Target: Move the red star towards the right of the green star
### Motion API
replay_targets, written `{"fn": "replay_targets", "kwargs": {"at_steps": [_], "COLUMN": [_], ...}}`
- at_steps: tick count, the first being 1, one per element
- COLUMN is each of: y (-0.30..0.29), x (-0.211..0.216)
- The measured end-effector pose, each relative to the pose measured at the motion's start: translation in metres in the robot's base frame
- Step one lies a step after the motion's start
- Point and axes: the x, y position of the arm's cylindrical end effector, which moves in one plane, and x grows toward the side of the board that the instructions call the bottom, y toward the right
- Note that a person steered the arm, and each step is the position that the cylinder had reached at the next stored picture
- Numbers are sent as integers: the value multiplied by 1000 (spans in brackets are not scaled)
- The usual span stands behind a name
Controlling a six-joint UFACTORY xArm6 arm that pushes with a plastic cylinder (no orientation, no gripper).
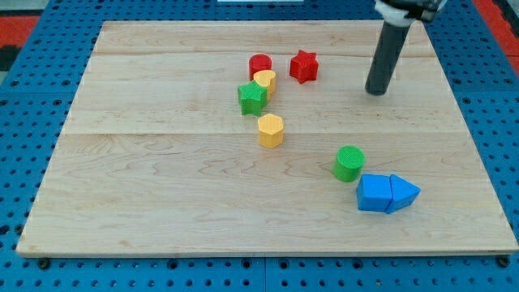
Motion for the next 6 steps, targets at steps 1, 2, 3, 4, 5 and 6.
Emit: {"fn": "replay_targets", "kwargs": {"at_steps": [1,2,3,4,5,6], "y": [-12,-95,-115,-118,-122,-136], "x": [-53,-68,-23,10,-6,32]}}
